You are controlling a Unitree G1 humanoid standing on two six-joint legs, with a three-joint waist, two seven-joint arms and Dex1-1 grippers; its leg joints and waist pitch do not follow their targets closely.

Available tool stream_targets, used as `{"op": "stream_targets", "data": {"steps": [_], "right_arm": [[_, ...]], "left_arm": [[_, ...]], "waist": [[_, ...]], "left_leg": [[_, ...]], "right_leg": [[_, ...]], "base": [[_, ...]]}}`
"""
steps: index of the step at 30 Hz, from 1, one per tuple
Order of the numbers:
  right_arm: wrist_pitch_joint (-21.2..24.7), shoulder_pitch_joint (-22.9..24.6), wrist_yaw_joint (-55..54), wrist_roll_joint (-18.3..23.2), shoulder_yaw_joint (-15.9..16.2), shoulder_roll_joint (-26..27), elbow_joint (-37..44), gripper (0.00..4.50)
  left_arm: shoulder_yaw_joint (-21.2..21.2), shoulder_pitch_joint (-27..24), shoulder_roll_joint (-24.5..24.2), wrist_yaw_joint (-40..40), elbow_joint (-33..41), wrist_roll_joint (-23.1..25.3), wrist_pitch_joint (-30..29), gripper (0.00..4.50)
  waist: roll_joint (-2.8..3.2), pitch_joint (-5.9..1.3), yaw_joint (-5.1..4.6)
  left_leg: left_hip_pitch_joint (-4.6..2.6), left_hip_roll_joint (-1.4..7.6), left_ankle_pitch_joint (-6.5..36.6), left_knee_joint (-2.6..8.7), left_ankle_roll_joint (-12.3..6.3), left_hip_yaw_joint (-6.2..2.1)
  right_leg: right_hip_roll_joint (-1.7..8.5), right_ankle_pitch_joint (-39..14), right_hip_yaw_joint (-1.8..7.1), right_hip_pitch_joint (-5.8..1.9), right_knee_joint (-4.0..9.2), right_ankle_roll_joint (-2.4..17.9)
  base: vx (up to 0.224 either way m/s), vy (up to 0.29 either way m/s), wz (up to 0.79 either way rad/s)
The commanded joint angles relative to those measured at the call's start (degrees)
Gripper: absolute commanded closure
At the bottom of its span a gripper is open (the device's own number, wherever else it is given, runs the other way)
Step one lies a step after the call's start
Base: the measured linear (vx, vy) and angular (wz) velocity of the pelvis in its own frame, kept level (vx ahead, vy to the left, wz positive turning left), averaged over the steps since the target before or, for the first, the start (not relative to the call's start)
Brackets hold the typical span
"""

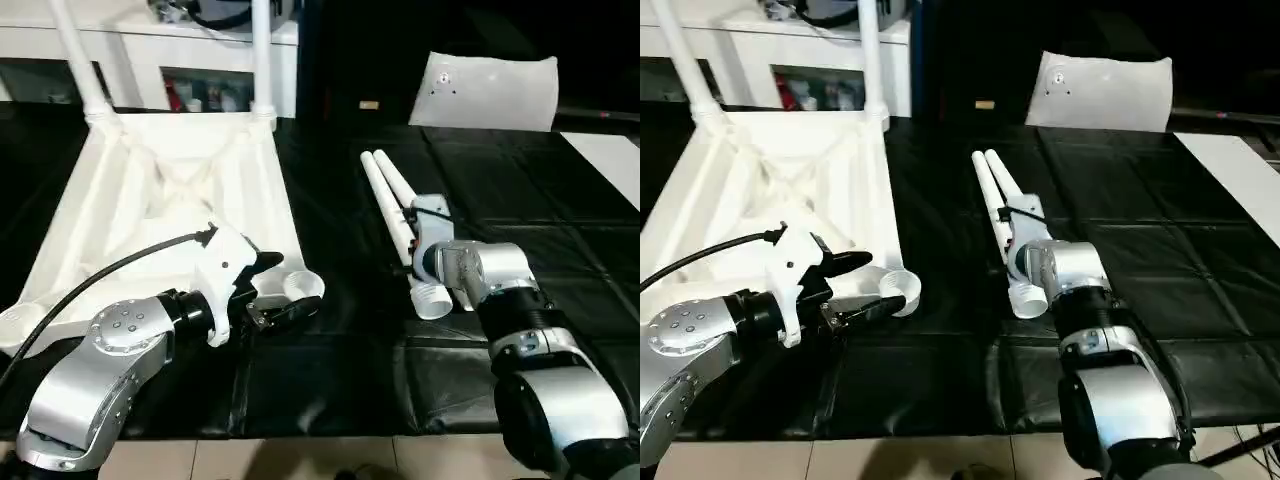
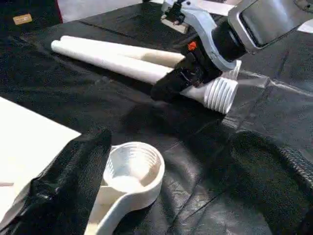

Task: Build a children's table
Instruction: Pick table leg

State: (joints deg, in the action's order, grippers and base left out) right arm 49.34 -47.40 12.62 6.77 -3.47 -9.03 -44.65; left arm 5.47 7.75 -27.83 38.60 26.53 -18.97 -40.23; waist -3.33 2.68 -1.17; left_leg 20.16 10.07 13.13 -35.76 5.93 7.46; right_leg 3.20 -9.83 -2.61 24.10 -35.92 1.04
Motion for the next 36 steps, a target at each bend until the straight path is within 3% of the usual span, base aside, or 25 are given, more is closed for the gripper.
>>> {"op": "stream_targets", "data": {"steps": [1, 10, 22, 29, 30, 33, 35, 36], "right_arm": [[0.59, -0.91, 0.02, 0.71, -0.80, -0.71, -0.67, 0.57], [2.85, -1.65, 0.80, 0.81, -0.98, -0.85, -1.30, 1.31], [2.76, -1.89, 1.52, 1.28, -1.45, -0.59, -1.79, 2.43], [1.21, -1.15, 1.67, 1.87, -2.23, -0.27, -0.43, 2.62], [0.71, -0.73, 1.78, 2.08, -2.53, -0.25, 0.30, 2.62], [0.37, -0.18, 1.47, 2.41, -3.23, -0.35, 1.65, 2.63], [-2.13, 0.71, 2.44, 4.32, -5.05, 0.13, 4.73, 2.63], [-5.47, 2.06, 4.41, 6.82, -6.95, 0.73, 8.90, 2.63]], "left_arm": [[0.78, 0.33, -0.31, 0.44, 1.14, -0.63, -0.61, 0.00], [1.05, -0.63, -1.01, 1.21, 0.48, -1.00, 0.27, 0.00], [1.60, -0.24, -1.11, 1.47, -0.94, -0.83, 1.19, 0.00], [1.85, -0.24, -1.10, 1.50, -2.05, -0.39, 2.32, 0.00], [1.74, -0.31, -0.91, 1.18, -2.38, -0.14, 2.96, 0.00], [1.26, -0.46, -0.28, 0.45, -2.75, -0.13, 3.49, 0.00], [0.84, 0.46, 0.19, -0.60, -3.26, 0.29, 3.76, 0.00], [-0.58, 2.49, 1.82, -2.23, -4.15, -0.60, 2.91, 0.00]], "waist": [[0.46, -3.00, 0.03], [0.60, -3.21, 0.07], [0.56, -3.08, 0.04], [0.75, -3.12, 0.06], [1.11, -3.10, 0.10], [1.01, -3.15, 0.17], [1.16, -3.08, 0.26], [0.90, -3.10, 0.36]], "left_leg": [[0.72, 1.52, 10.41, 4.34, 0.51, 0.79], [0.92, 1.54, 7.32, 4.26, 0.18, 0.91], [0.90, 1.56, 9.11, 4.39, 0.51, 0.83], [0.85, 1.55, 8.99, 4.39, 0.46, 0.85], [0.84, 1.56, 9.05, 4.42, 0.58, 0.80], [0.82, 1.63, 8.81, 4.43, 0.53, 0.80], [0.88, 1.66, 8.70, 4.47, 0.48, 0.84], [0.88, 1.61, 8.46, 4.49, 0.02, 0.94]], "right_leg": [[3.06, -19.68, 2.22, -3.20, 4.44, 8.66], [3.03, -14.79, 2.28, -3.43, 4.02, 10.06], [3.09, -17.81, 2.27, -3.31, 4.27, 9.27], [3.05, -16.85, 2.27, -3.30, 4.29, 9.64], [3.06, -16.54, 2.26, -3.30, 4.28, 9.82], [3.07, -15.79, 2.28, -3.41, 4.19, 10.08], [3.12, -15.00, 2.31, -3.48, 4.27, 10.25], [3.06, -14.66, 2.32, -3.61, 4.30, 10.09]], "base": [[0.000, 0.000, 0.00], [0.000, 0.000, 0.00], [0.000, 0.000, 0.00], [0.000, 0.000, 0.00], [0.000, 0.000, 0.00], [0.000, 0.000, 0.00], [0.000, 0.000, 0.00], [0.000, 0.000, 0.00]]}}
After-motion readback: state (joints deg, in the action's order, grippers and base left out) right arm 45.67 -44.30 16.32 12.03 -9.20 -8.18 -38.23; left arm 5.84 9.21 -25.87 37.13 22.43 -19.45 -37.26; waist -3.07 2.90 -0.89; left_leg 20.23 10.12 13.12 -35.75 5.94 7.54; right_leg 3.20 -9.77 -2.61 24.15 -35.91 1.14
